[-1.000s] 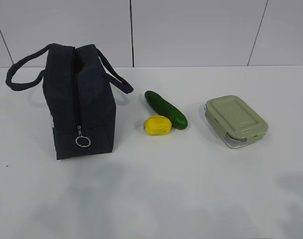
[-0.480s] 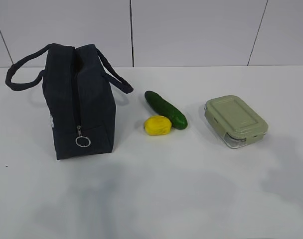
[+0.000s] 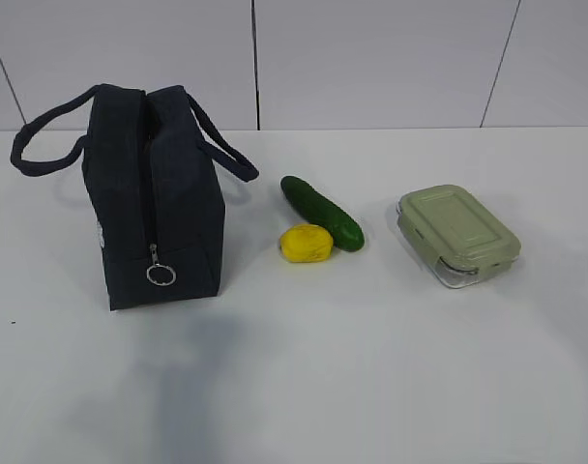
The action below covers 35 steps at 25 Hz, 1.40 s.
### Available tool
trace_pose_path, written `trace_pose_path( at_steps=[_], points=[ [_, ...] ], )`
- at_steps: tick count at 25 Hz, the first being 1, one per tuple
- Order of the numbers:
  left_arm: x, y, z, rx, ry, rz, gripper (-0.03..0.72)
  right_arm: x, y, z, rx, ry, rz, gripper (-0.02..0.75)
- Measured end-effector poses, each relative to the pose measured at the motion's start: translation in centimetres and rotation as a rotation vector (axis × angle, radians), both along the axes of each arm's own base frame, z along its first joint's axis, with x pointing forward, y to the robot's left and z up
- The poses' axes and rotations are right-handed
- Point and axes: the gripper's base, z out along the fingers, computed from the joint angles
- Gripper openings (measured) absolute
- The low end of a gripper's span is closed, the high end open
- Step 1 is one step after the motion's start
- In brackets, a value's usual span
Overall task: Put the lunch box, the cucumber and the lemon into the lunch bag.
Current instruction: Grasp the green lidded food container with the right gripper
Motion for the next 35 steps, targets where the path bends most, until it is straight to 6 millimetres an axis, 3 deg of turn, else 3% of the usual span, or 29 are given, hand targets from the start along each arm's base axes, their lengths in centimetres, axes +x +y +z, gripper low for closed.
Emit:
trace_pose_path(
  at_steps=[6,11,18,27,30,35],
  points=[
    [0.0,0.0,0.0,0.0,0.0,0.0,0.235,6.7,0.3,-0.8,-0.019,0.063,0.013,0.496],
    [0.0,0.0,0.0,0.0,0.0,0.0,0.235,11.8,0.8,-1.0,-0.016,0.072,0.033,0.43],
    [0.0,0.0,0.0,0.0,0.0,0.0,0.235,17.4,1.4,-1.5,0.004,0.139,0.078,0.387],
    [0.0,0.0,0.0,0.0,0.0,0.0,0.235,22.0,2.6,-1.4,0.172,0.265,0.255,0.384],
    [0.0,0.0,0.0,0.0,0.0,0.0,0.235,23.2,1.7,-2.1,0.279,0.284,0.291,0.384],
    [0.0,0.0,0.0,0.0,0.0,0.0,0.235,24.6,-1.6,-3.8,0.421,0.249,0.298,0.383]
  ],
)
